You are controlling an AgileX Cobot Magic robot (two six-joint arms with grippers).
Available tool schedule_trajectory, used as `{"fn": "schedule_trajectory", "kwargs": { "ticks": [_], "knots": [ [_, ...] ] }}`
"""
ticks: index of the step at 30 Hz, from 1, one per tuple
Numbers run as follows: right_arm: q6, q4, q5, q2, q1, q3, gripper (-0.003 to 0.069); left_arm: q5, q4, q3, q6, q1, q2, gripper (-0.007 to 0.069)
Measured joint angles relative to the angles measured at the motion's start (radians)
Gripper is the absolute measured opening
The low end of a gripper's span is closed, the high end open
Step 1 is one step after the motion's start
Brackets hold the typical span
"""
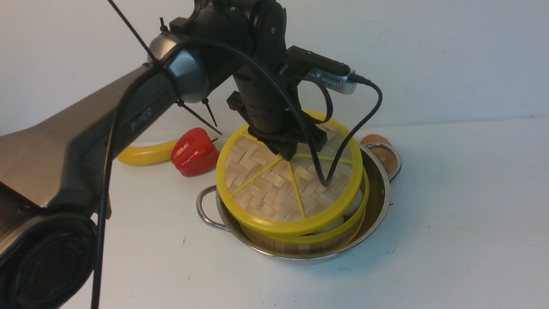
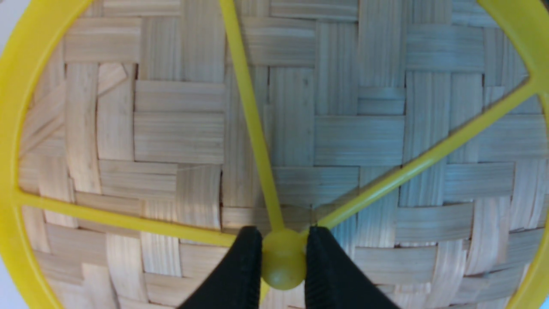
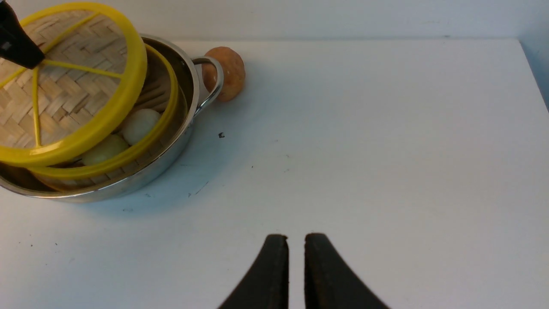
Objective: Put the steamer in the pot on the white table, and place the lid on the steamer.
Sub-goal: 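Place the yellow bamboo steamer lid onto the steamer in the pot with the left gripper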
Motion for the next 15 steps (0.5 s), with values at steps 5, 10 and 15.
{"fn": "schedule_trajectory", "kwargs": {
  "ticks": [5, 10, 15],
  "knots": [
    [0.0, 0.0, 0.0, 0.0, 0.0, 0.0, 0.008, 0.0, 0.0, 0.0, 0.002, -0.009, 0.034, 0.0121],
    [0.0, 0.0, 0.0, 0.0, 0.0, 0.0, 0.008, 0.0, 0.006, 0.0, 0.004, -0.016, 0.044, 0.0121],
    [0.0, 0.0, 0.0, 0.0, 0.0, 0.0, 0.008, -0.018, 0.0, 0.0, 0.011, -0.024, 0.046, 0.0121]
  ]
}}
